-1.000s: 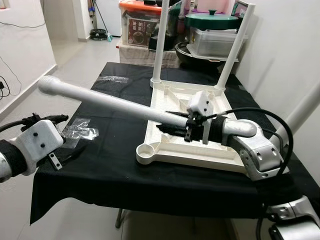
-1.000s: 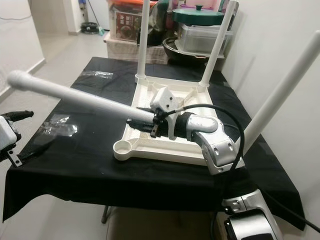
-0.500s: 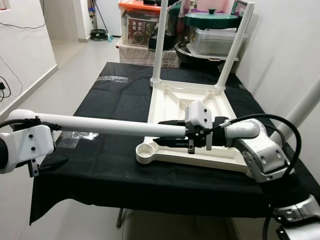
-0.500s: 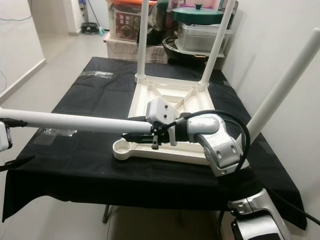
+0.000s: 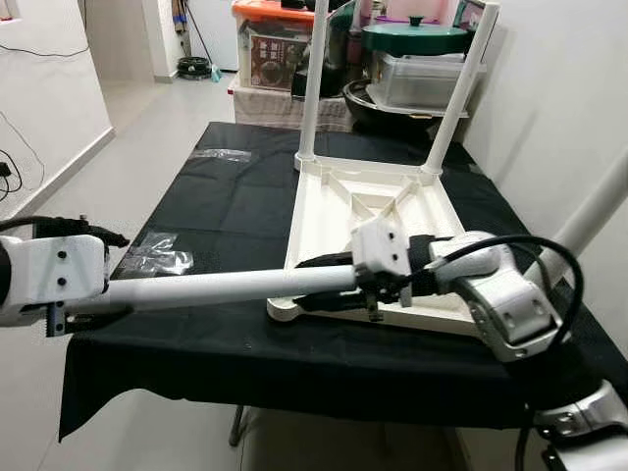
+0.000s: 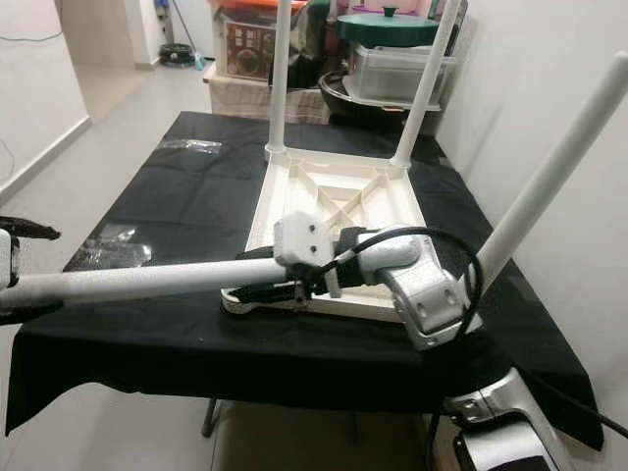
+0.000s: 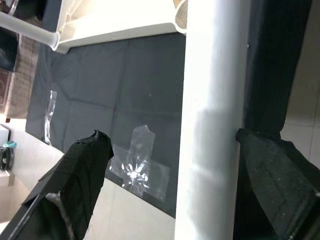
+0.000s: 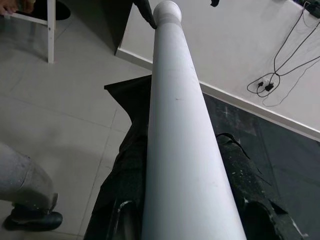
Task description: Building children table
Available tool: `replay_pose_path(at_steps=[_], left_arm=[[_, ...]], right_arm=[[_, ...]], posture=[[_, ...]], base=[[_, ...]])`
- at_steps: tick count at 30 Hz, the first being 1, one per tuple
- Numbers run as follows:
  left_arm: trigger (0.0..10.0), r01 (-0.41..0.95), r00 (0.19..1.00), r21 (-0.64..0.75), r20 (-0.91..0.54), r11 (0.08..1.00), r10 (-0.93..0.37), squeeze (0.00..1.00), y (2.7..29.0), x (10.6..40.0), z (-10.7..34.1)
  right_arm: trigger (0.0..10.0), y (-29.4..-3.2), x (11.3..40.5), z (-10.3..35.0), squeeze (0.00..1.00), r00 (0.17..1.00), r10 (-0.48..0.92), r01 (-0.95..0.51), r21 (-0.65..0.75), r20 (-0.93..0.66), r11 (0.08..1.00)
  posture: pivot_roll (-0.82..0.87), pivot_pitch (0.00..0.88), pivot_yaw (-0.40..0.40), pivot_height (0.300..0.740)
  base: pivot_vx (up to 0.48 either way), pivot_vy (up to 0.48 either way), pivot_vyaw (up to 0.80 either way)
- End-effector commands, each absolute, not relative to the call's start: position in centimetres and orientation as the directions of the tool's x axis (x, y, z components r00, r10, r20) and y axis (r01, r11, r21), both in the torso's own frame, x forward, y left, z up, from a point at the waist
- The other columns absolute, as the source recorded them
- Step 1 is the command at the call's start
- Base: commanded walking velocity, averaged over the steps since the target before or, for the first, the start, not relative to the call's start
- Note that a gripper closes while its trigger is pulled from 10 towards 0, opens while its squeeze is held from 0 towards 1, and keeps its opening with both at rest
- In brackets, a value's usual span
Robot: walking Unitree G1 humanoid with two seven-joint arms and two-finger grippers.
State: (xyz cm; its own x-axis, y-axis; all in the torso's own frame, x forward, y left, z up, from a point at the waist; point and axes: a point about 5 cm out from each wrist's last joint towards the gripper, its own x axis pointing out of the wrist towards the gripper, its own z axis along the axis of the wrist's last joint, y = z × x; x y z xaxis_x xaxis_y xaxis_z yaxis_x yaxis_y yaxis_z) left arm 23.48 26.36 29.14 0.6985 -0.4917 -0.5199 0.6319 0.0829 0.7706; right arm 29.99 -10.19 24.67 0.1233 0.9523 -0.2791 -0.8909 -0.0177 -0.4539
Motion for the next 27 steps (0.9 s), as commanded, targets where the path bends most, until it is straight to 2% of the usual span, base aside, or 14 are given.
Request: replay_pose_path(at_steps=[1, 10, 18, 19, 20, 21, 22, 23, 27], left_arm=[[10.0, 0.651, 0.688, 0.756, -0.548, 0.070, -0.476, 0.00, 26.8, 23.6, 29.0], [10.0, 0.753, 0.633, 0.642, -0.646, 0.145, -0.426, 0.00, 29.1, 23.6, 26.3], [10.0, 0.781, 0.612, 0.598, -0.673, 0.181, -0.416, 0.00, 29.9, 23.5, 24.6], [9.2, 0.788, 0.603, 0.591, -0.681, 0.176, -0.416, 0.00, 30.0, 23.4, 24.3], [9.2, 0.788, 0.603, 0.591, -0.681, 0.176, -0.416, 0.00, 30.0, 23.4, 24.3], [4.5, 0.793, 0.597, 0.585, -0.687, 0.172, -0.414, 0.00, 30.0, 23.3, 24.1], [4.5, 0.793, 0.597, 0.585, -0.687, 0.172, -0.414, 0.00, 30.0, 23.3, 24.1], [0.0, 0.806, 0.578, 0.571, -0.701, 0.156, -0.417, 0.00, 30.1, 23.1, 23.9], [0.0, 0.826, 0.550, 0.550, -0.740, 0.124, -0.387, 0.00, 30.6, 22.7, 23.6]], right_arm=[[0.0, -10.0, 29.8, 25.3, 0.00, 0.102, 0.960, -0.877, -0.479, -0.262, -0.037], [0.0, -9.8, 29.6, 26.5, 0.00, 0.093, 0.971, -0.859, -0.511, -0.221, -0.034], [0.0, -9.6, 29.3, 27.4, 0.00, 0.082, 0.979, -0.852, -0.523, -0.186, -0.028], [0.0, -9.6, 29.3, 27.5, 0.00, 0.080, 0.980, -0.850, -0.525, -0.185, -0.030], [0.0, -9.6, 29.3, 27.5, 0.00, 0.080, 0.980, -0.850, -0.525, -0.185, -0.030], [0.0, -9.6, 29.3, 27.5, 0.00, 0.078, 0.980, -0.850, -0.527, -0.185, -0.032], [0.0, -9.6, 29.3, 27.5, 0.00, 0.078, 0.980, -0.850, -0.527, -0.185, -0.032], [0.0, -9.6, 29.2, 27.5, 0.00, 0.078, 0.980, -0.849, -0.528, -0.185, -0.033], [0.0, -9.6, 29.2, 27.5, 0.00, 0.078, 0.980, -0.849, -0.528, -0.186, -0.033]], posture=[[0.08, 0.000, -0.061, 0.740], [0.06, 0.000, -0.051, 0.740], [0.06, 0.000, -0.052, 0.740], [0.06, 0.000, -0.052, 0.740], [0.06, 0.000, -0.052, 0.740], [0.06, 0.000, -0.052, 0.740], [0.06, 0.000, -0.052, 0.740], [0.06, 0.000, -0.054, 0.740], [0.06, 0.000, -0.054, 0.740]], base=[[0.000, 0.000, 0.00], [0.000, 0.000, 0.00], [0.000, 0.000, 0.00], [0.000, 0.000, 0.00], [0.000, 0.000, 0.00], [0.000, 0.000, 0.00], [0.000, 0.000, 0.00], [0.000, 0.000, 0.00], [0.000, 0.000, 0.00]])
